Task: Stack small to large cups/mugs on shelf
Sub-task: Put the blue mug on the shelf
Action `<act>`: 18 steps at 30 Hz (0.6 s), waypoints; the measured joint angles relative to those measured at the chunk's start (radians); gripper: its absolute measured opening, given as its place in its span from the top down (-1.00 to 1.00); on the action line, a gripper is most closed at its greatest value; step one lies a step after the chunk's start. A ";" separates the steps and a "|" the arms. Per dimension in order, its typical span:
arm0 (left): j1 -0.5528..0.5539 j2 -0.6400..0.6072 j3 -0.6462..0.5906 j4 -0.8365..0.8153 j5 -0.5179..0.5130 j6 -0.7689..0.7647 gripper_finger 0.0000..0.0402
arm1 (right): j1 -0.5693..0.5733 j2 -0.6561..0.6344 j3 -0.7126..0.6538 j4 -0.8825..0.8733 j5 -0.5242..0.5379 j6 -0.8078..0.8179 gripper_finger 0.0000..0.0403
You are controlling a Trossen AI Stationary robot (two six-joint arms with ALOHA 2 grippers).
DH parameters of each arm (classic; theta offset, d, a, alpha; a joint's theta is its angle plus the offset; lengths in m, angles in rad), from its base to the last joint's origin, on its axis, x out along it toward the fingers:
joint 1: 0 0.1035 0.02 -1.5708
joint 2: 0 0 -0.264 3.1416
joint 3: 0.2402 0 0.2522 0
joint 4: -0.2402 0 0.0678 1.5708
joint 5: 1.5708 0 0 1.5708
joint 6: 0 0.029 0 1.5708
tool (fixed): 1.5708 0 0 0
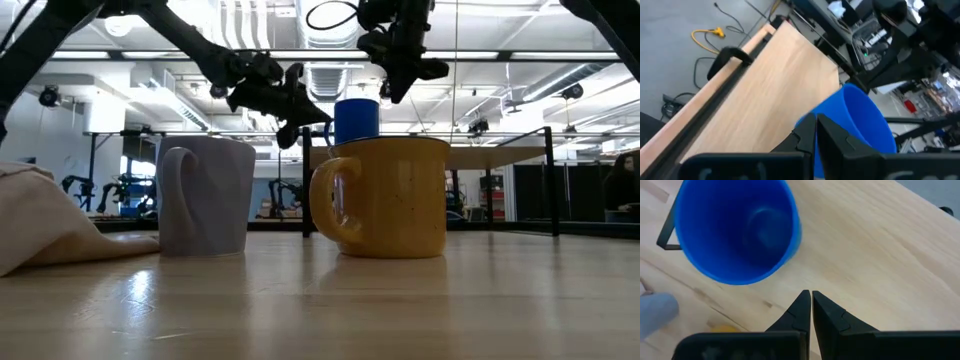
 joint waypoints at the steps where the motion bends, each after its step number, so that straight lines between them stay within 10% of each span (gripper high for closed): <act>1: 0.000 0.000 0.000 -0.013 0.000 0.014 1.00 | 0.004 0.000 0.000 0.000 0.001 0.001 0.95; 18: -0.006 0.004 0.015 -0.018 -0.058 0.051 1.00 | 0.057 0.000 0.000 0.022 -0.007 0.021 0.95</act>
